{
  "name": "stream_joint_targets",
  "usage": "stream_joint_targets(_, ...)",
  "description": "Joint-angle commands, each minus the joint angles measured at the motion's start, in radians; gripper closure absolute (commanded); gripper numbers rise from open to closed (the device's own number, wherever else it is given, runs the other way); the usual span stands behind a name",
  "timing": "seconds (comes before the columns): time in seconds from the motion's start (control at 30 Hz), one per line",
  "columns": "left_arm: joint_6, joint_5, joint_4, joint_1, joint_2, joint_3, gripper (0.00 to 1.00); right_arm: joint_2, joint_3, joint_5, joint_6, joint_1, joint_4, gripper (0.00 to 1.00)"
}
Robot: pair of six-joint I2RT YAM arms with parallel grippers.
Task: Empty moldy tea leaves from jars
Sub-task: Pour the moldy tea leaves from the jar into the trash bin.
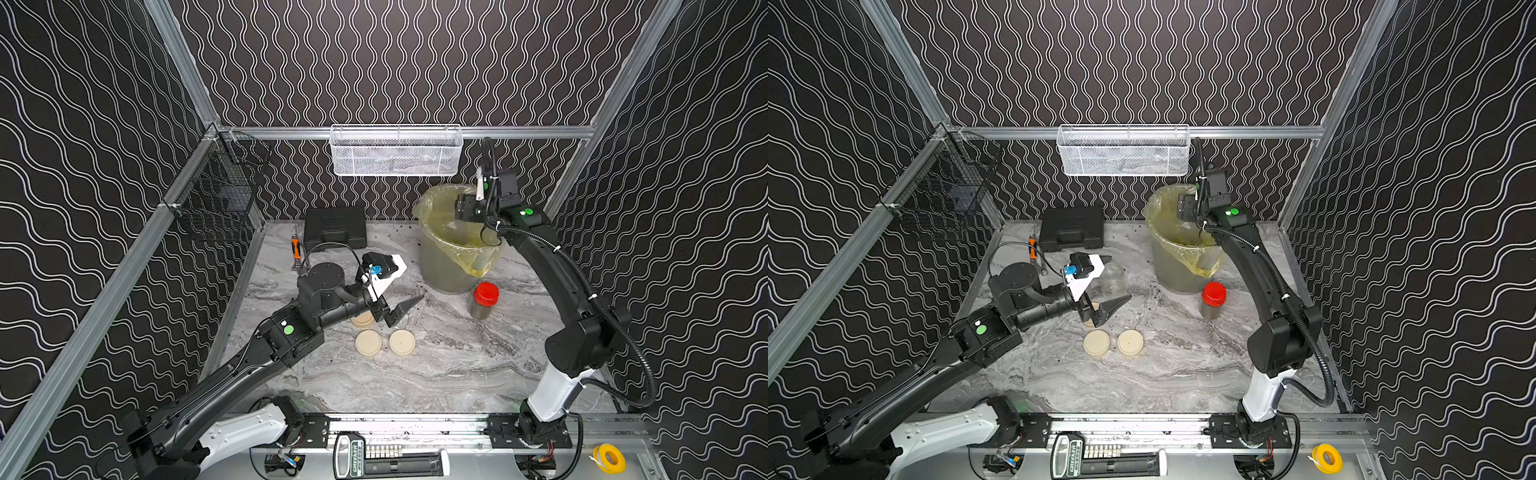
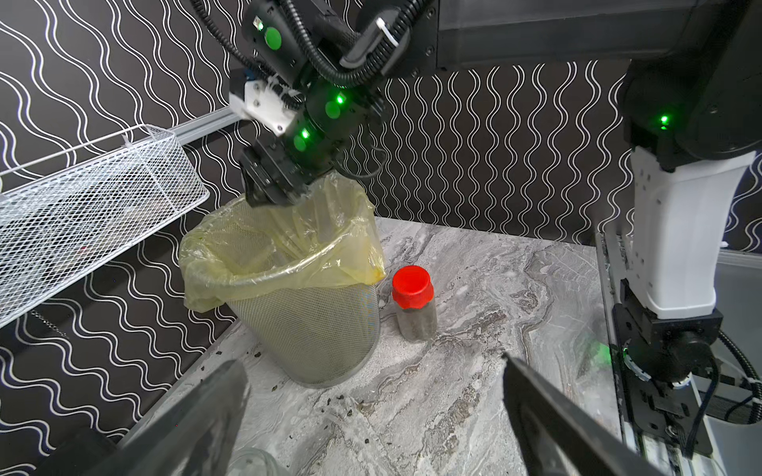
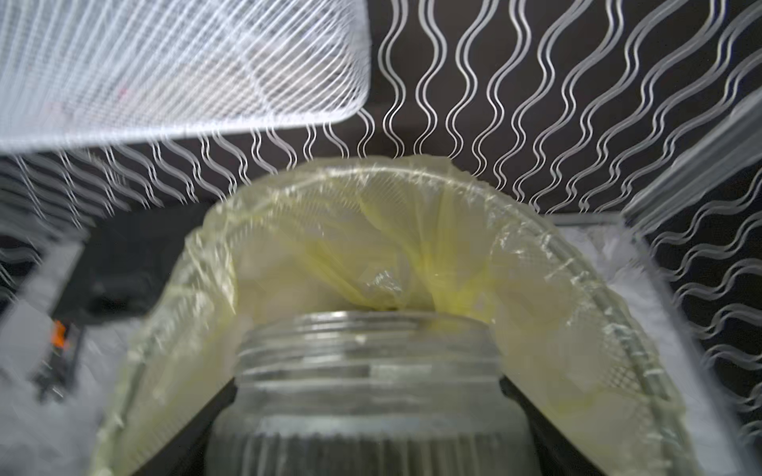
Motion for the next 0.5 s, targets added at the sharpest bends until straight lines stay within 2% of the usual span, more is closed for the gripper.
stream_joint_targets(0.0, 0.011, -0.005, 0.013, 0.000, 0.009, 0.009, 0.01, 0.025, 0.041, -0.048, 0.363, 0.003, -0.064, 1.00)
stream_joint_targets(0.17, 0.011, -0.006, 0.010, 0.000, 0.010, 0.010, 0.01, -0.001, -0.022, -0.130, 0.628, 0.003, -0.010, 1.00)
stream_joint_targets(0.27, 0.012, -0.006, 0.012, 0.000, 0.007, 0.009, 0.01, 0.018, 0.015, -0.153, 0.748, 0.002, -0.045, 1.00)
stream_joint_targets(0.47, 0.011, -0.006, 0.007, 0.000, 0.006, 0.013, 0.01, 0.070, 0.093, -0.179, 0.891, 0.001, -0.132, 1.00)
